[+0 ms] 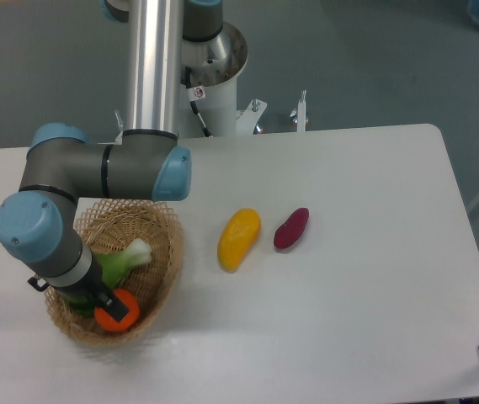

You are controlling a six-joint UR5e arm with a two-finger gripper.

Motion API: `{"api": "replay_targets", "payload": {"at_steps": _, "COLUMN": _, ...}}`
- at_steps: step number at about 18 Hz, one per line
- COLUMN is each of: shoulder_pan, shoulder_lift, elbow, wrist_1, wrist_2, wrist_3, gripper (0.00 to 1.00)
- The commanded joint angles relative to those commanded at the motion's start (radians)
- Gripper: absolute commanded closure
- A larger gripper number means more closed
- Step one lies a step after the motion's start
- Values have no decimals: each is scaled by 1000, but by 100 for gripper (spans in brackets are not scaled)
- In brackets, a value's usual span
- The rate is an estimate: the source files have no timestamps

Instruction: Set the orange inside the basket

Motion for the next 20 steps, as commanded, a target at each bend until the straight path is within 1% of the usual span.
{"api": "replay_targets", "payload": {"at_steps": 1, "shoulder_pan": 20, "shoulder_lift": 26, "elbow": -44, "wrist_1": 70, "wrist_2": 0, "wrist_3": -12, "gripper": 0}}
{"api": "replay_targets", "payload": {"at_steps": 2, "shoulder_pan": 52, "shoulder_lift": 34, "elbow": -92, "wrist_1": 165, "wrist_2": -3, "wrist_3": -32, "gripper": 0}}
{"api": "replay_targets", "payload": {"at_steps": 3, "shoulder_pan": 77, "shoulder_lift": 35, "elbow": -118, "wrist_1": 225, "wrist_2": -5, "wrist_3": -49, "gripper": 0}}
{"api": "replay_targets", "payload": {"at_steps": 4, "shoulder_pan": 103, "shoulder_lift": 45, "elbow": -146, "wrist_1": 252, "wrist_2": -8, "wrist_3": -67, "gripper": 0}}
{"api": "replay_targets", "payload": {"at_steps": 6, "shoulder_pan": 155, "shoulder_lift": 66, "elbow": -167, "wrist_1": 250, "wrist_2": -8, "wrist_3": -77, "gripper": 0}}
{"api": "replay_targets", "payload": {"at_steps": 7, "shoulder_pan": 210, "shoulder_lift": 100, "elbow": -178, "wrist_1": 250, "wrist_2": -11, "wrist_3": -74, "gripper": 0}}
{"api": "replay_targets", "payload": {"at_steps": 10, "shoulder_pan": 308, "shoulder_lift": 114, "elbow": -175, "wrist_1": 250, "wrist_2": -14, "wrist_3": -45, "gripper": 0}}
{"api": "replay_targets", "payload": {"at_steps": 13, "shoulder_pan": 405, "shoulder_lift": 132, "elbow": -178, "wrist_1": 249, "wrist_2": -41, "wrist_3": 70, "gripper": 0}}
{"api": "replay_targets", "payload": {"at_steps": 14, "shoulder_pan": 423, "shoulder_lift": 137, "elbow": -178, "wrist_1": 249, "wrist_2": -46, "wrist_3": 87, "gripper": 0}}
{"api": "replay_targets", "payload": {"at_steps": 16, "shoulder_pan": 457, "shoulder_lift": 138, "elbow": -178, "wrist_1": 224, "wrist_2": -45, "wrist_3": 132, "gripper": 0}}
{"api": "replay_targets", "payload": {"at_steps": 18, "shoulder_pan": 509, "shoulder_lift": 158, "elbow": -178, "wrist_1": 168, "wrist_2": -43, "wrist_3": 233, "gripper": 0}}
{"api": "replay_targets", "payload": {"at_steps": 20, "shoulder_pan": 554, "shoulder_lift": 164, "elbow": -178, "wrist_1": 138, "wrist_2": -41, "wrist_3": 299, "gripper": 0}}
